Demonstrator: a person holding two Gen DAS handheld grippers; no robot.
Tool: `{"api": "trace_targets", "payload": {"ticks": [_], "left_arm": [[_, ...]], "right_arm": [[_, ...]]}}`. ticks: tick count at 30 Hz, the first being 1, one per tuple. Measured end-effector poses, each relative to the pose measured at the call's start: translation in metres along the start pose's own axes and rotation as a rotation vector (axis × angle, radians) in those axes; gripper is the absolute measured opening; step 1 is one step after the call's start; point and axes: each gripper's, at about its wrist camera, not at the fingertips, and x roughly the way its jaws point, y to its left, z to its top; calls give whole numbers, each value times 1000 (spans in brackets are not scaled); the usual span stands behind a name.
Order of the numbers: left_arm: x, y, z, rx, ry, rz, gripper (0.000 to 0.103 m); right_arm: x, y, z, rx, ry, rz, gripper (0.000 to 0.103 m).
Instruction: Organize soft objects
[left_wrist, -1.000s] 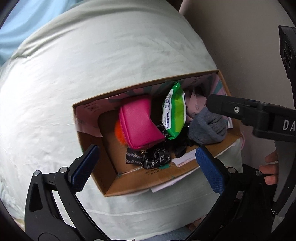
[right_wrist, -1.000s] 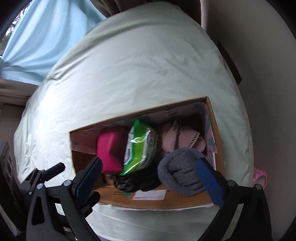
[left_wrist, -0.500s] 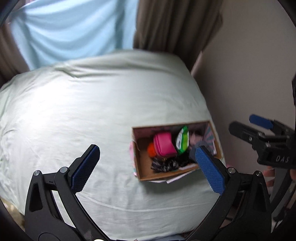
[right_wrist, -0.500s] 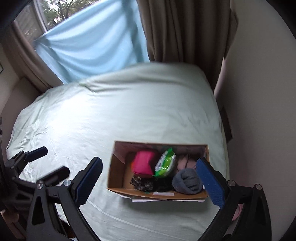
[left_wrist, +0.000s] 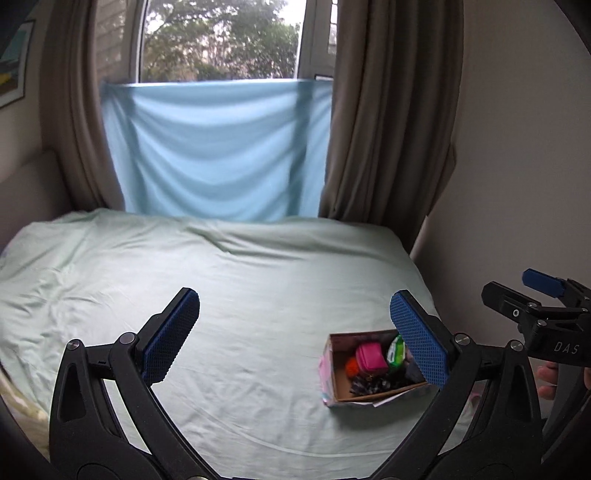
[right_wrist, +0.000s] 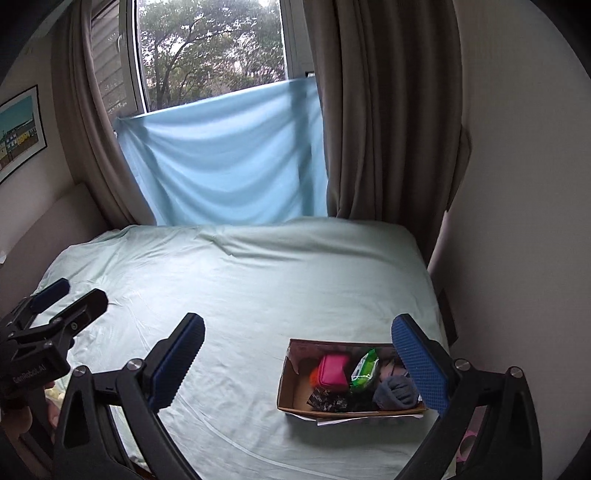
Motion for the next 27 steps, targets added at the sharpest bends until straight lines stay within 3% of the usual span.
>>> {"api": "trace_targets", "payload": {"ticks": [9,19,27], "left_arm": [[-39,12,-9,27,-90,14,103],[-44,14,-12,31,-112,15,103],[-43,15,-11,31,-115,18,103]], "right_arm": [[-33,27,-13,-33,-104,-37,101],[-42,28,-13,-3,-160,-34,101],[-40,28,-12,1,-155,-53,102]]}}
